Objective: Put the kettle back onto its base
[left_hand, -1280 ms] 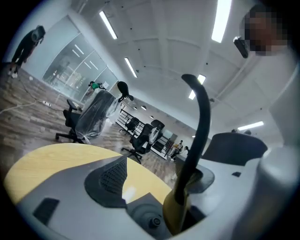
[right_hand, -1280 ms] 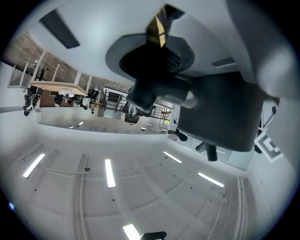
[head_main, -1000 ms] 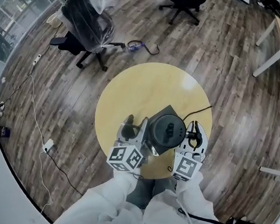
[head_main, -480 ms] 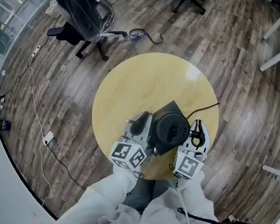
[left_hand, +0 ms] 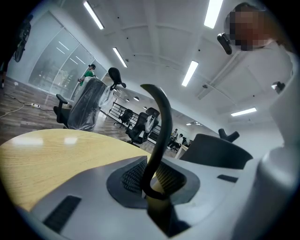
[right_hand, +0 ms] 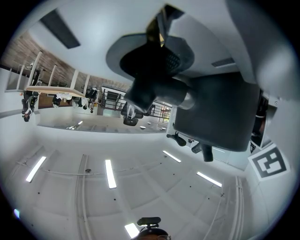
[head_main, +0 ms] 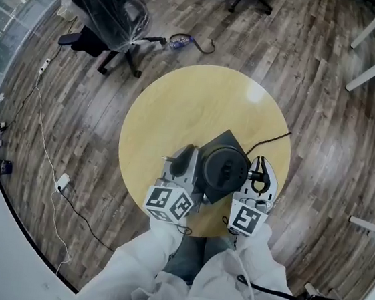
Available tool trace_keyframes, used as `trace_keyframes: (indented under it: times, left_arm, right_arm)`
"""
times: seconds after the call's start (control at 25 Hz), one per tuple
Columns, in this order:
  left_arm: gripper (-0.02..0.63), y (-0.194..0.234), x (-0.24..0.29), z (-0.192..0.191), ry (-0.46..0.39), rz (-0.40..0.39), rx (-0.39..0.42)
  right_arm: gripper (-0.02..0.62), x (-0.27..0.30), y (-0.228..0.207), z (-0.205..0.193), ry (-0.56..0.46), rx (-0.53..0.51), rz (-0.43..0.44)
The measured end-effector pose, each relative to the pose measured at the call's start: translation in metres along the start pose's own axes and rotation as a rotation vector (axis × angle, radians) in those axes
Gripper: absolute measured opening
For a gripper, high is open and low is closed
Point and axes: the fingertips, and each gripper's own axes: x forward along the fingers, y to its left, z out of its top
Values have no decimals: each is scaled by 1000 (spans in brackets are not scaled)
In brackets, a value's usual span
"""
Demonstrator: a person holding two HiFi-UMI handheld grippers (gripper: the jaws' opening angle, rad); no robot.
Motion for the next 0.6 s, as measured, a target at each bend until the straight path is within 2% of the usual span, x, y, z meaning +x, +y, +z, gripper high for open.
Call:
trace_keyframes:
  times: [0.2,0.44,0.6]
  left_arm:
    - [44,5,0,-7,28,32,30]
    - [47,14,-11,-11,35,55,30]
    - [55,13,-22,-11,26,57,13]
  right_arm:
    - [26,0,1,1,-2,-40,-18]
    - [32,-4,4,-5,47,10,-8]
    - [72,-8,1,-3,61,22,-15]
